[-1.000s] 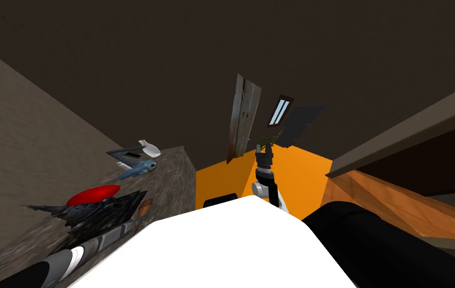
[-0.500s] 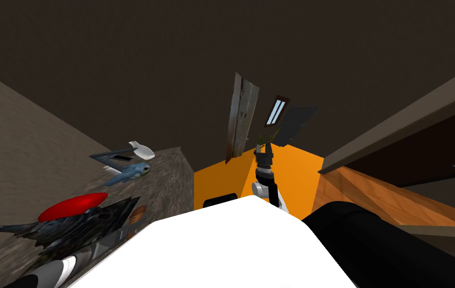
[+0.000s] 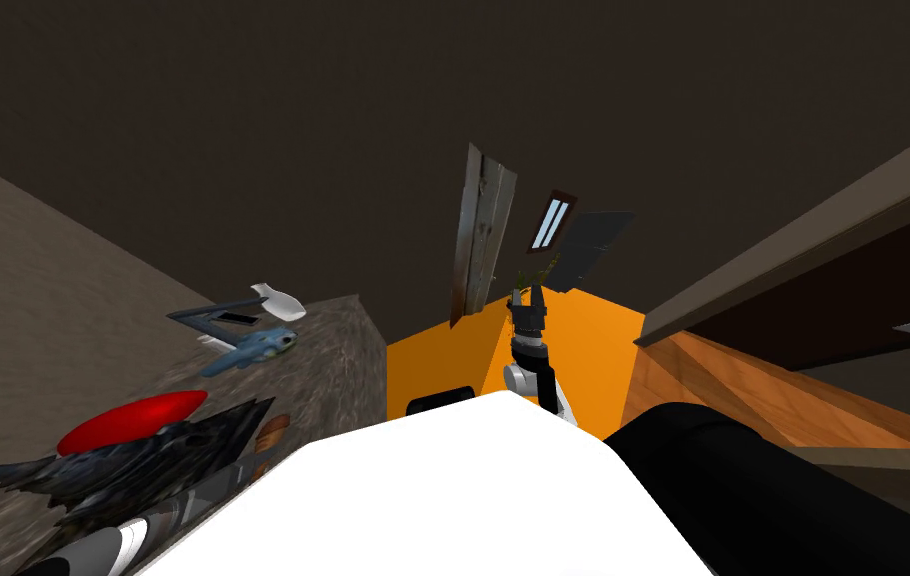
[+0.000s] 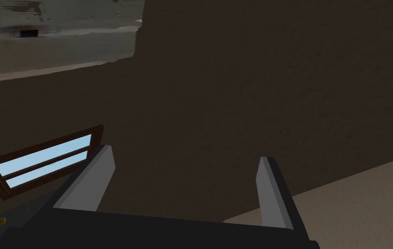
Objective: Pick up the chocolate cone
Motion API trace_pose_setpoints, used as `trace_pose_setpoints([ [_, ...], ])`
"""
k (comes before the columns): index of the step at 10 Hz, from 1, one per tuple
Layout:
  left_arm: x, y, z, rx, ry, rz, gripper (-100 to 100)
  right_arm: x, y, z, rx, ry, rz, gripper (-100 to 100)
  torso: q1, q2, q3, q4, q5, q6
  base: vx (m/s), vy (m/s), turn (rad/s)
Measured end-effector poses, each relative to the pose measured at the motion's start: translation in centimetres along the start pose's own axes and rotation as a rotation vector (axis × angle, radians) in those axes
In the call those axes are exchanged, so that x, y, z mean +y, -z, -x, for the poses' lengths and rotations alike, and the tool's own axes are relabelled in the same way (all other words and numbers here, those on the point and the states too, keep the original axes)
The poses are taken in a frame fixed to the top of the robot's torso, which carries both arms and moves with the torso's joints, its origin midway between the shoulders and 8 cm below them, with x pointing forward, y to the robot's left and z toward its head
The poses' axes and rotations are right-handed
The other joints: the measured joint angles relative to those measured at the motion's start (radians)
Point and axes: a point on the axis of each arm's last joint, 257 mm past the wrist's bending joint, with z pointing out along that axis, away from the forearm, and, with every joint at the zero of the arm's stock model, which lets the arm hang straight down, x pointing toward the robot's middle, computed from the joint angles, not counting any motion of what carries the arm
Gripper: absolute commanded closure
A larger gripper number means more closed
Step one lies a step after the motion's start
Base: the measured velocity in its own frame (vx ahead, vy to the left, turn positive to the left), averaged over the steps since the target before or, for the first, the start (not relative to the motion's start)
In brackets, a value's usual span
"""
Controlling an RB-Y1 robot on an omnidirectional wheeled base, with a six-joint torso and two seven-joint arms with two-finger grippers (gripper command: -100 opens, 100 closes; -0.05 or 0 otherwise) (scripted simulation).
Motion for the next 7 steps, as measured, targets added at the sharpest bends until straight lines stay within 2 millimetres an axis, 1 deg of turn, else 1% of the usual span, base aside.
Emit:
trace_pose_setpoints([
  [1,0.0,0.0,0.0,0.000,0.000,0.000,100,0.0,0.0,0.0,0.000,0.000,0.000,0,0.000,0.000,0.000,0.000,0.000,0.000,0.000,0.000,0.000],
  [2,0.0,0.0,0.0,0.000,0.000,-0.001,0,0.0,0.0,0.0,0.000,0.000,0.000,0,0.000,0.000,0.000,0.000,0.000,0.000,0.000,0.000,0.000],
  [3,0.0,0.0,0.0,0.000,0.001,-0.001,100,0.0,0.0,0.0,0.000,0.000,0.000,0,0.000,0.000,0.000,0.000,0.000,0.000,-0.015,0.011,0.112],
  [5,-1.0,0.1,0.9,0.006,-0.015,-0.010,100,0.0,0.0,0.0,0.000,0.000,0.000,0,0.001,0.002,0.001,0.000,-0.001,-0.001,-0.029,0.023,0.131],
  [7,-1.8,0.1,1.6,0.013,-0.027,-0.017,100,0.0,0.0,0.0,0.000,0.000,0.000,0,0.001,0.002,0.001,0.001,-0.001,-0.001,-0.018,0.016,0.034],
])
